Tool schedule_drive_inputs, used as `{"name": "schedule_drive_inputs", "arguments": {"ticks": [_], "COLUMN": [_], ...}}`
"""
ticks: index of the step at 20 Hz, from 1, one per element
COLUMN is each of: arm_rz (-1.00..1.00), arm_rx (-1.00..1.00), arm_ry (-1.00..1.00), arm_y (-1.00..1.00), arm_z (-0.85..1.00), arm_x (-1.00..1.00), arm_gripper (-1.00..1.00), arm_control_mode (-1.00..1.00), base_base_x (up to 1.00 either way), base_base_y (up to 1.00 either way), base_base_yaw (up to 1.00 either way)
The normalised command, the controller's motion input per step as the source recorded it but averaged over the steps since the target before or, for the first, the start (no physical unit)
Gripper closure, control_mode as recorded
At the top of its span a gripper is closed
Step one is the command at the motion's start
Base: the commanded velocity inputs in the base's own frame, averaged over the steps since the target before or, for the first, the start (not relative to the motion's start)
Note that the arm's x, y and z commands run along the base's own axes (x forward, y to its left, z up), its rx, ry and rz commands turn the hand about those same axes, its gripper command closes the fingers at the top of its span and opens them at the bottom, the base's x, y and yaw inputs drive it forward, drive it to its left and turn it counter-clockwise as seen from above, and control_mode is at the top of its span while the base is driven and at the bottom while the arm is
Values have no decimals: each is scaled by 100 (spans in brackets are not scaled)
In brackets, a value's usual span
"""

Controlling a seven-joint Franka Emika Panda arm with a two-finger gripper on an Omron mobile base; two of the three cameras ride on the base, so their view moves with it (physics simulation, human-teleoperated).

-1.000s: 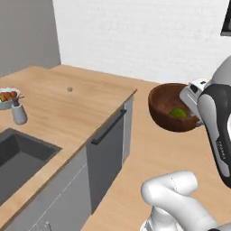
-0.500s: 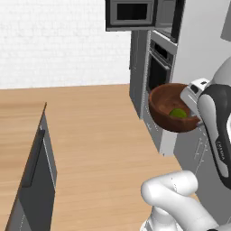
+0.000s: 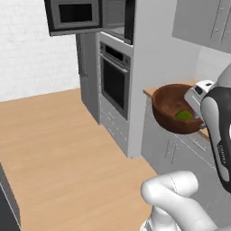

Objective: Pick the lime from the sink and place it in the bowl. Then pick the bowl and place it in the microwave. Then close the microwave door and press the start button.

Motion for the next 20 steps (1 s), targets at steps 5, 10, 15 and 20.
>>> {"name": "schedule_drive_inputs", "arguments": {"ticks": [5,10,15,20], "arm_rz": [0,0,0,0], "arm_rx": [0,0,0,0], "arm_ry": [0,0,0,0], "arm_y": [0,0,0,0], "arm_z": [0,0,0,0], "arm_x": [0,0,0,0], "arm_gripper": [100,100,100,100], "arm_control_mode": [100,100,100,100], "base_base_x": [100,100,73,58], "base_base_y": [42,34,37,60], "base_base_yaw": [-26,-23,-22,-24]}}
